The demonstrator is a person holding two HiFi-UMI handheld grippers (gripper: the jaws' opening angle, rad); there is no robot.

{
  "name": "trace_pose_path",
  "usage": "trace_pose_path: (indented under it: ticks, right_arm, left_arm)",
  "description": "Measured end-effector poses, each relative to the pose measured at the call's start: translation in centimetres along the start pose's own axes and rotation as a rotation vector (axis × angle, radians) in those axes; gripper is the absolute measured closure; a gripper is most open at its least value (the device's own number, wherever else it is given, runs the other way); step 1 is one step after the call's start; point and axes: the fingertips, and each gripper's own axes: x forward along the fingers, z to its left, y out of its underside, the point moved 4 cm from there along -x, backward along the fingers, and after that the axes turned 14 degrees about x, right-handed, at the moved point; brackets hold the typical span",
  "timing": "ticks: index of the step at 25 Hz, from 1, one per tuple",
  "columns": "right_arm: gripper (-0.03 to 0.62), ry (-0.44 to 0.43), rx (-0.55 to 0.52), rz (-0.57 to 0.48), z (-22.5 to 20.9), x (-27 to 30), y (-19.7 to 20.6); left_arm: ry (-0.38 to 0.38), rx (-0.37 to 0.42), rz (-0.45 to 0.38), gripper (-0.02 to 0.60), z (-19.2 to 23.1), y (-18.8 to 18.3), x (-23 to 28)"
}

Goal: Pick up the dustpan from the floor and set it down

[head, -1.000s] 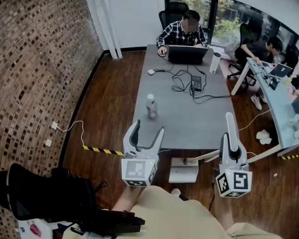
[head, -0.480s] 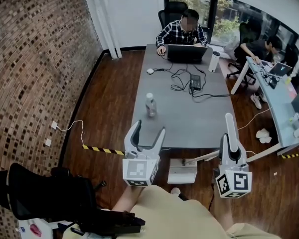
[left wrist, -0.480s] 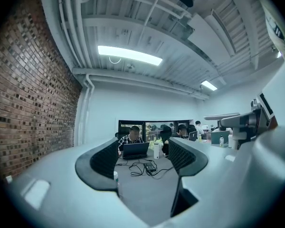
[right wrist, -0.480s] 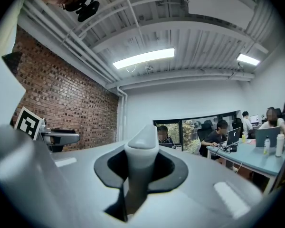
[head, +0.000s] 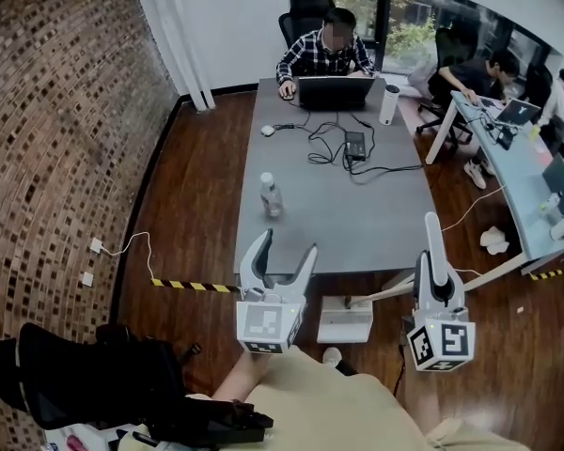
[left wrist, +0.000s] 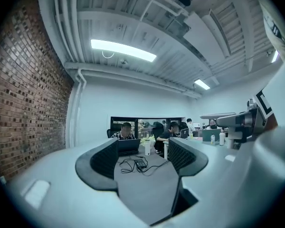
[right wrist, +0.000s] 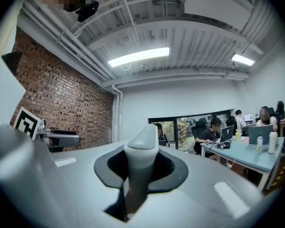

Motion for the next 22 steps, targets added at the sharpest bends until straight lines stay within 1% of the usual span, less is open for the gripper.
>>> trace_pose_path:
  ticks: [8, 13, 18, 22]
  right_arm:
    - [0.537, 0.076, -0.005, 0.022, -3.2, -1.4, 1.3]
    - [0.536, 0.113, -0.009, 0.061, -5.5, -2.0, 3.4]
    - [0.536, 0.133, -0.019, 0.144, -8.2, -2.5, 7.0]
    - [0.533, 0.149, -0.023, 0.225, -10.1, -2.9, 11.4]
  left_arm:
    - [0.105, 0.001, 0.009, 0.267, -3.7, 0.5, 2.2]
    - [0.21, 0.01, 0.025, 0.267, -7.1, 1.7, 3.6]
    - [0.322, -0.004, 0.068, 0.267, -11.4, 3.9, 5.1]
    - [0.399, 0.004, 0.105, 0.267, -14.0, 5.8, 5.7]
